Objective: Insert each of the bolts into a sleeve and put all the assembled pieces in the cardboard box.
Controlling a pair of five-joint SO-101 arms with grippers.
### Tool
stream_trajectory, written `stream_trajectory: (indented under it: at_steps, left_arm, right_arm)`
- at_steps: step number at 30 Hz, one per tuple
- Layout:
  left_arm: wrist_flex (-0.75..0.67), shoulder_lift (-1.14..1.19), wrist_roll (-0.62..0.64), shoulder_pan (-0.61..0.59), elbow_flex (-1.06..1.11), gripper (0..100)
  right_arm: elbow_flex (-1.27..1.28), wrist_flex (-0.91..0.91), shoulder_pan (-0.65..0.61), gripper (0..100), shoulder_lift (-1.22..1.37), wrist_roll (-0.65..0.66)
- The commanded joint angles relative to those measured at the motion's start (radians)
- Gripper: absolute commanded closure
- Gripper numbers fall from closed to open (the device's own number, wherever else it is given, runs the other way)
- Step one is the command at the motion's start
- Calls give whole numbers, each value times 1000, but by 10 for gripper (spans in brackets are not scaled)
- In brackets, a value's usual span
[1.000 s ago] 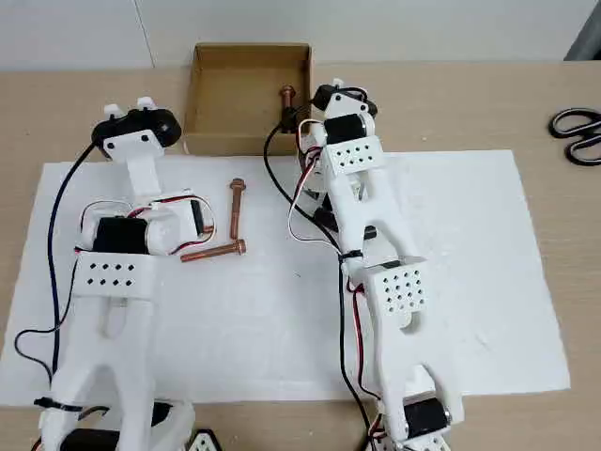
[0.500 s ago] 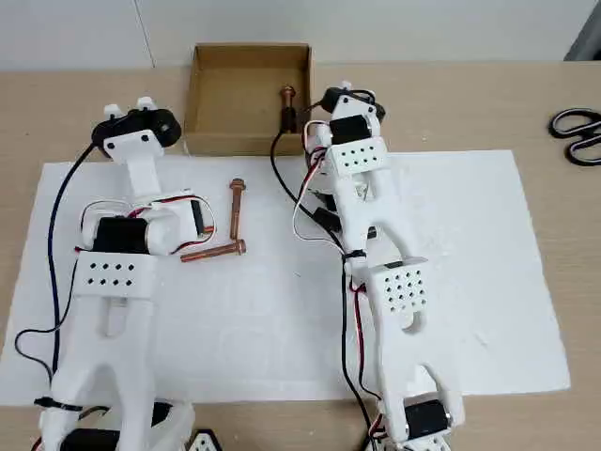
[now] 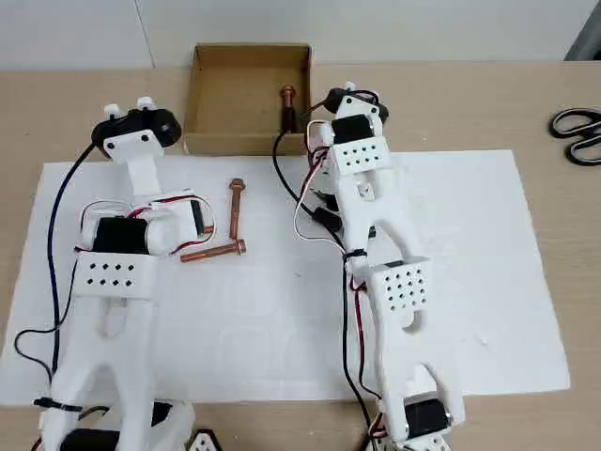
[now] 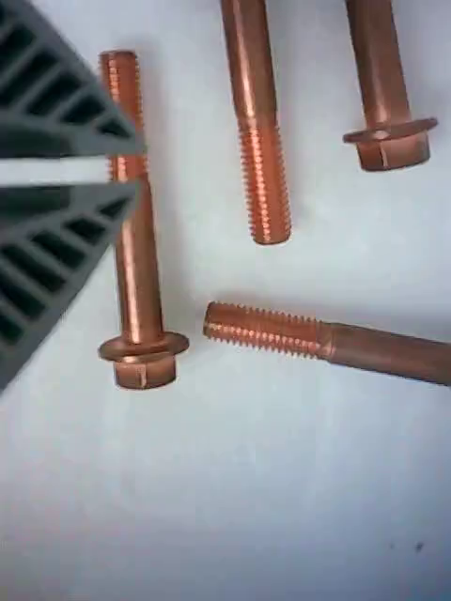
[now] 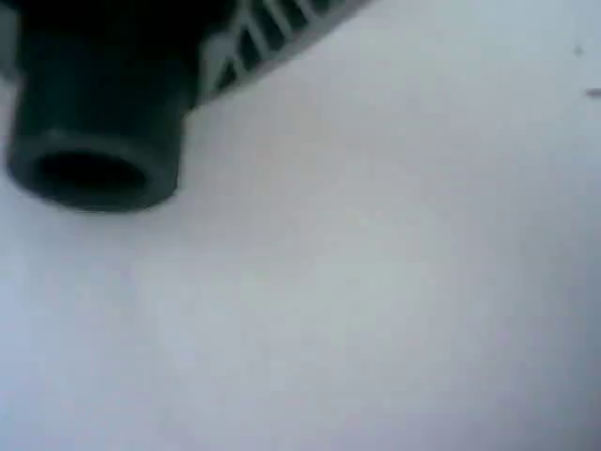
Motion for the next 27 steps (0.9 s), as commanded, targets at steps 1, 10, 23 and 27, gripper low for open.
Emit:
stream_trajectory:
  at_steps: [1, 10, 23, 27]
  left_arm:
    - [-18, -12, 6, 5, -10, 994]
    - [0, -60, 6, 6, -199, 994]
    - [38, -2, -72, 104, -285, 994]
    - [38, 152, -17, 115, -328, 994]
  right_arm:
    - [-64, 48, -18, 995, -102, 8]
    - [-64, 70, -18, 995, -306, 8]
    - [497, 70, 47, 995, -728, 6]
    - [663, 67, 111, 995, -846, 8]
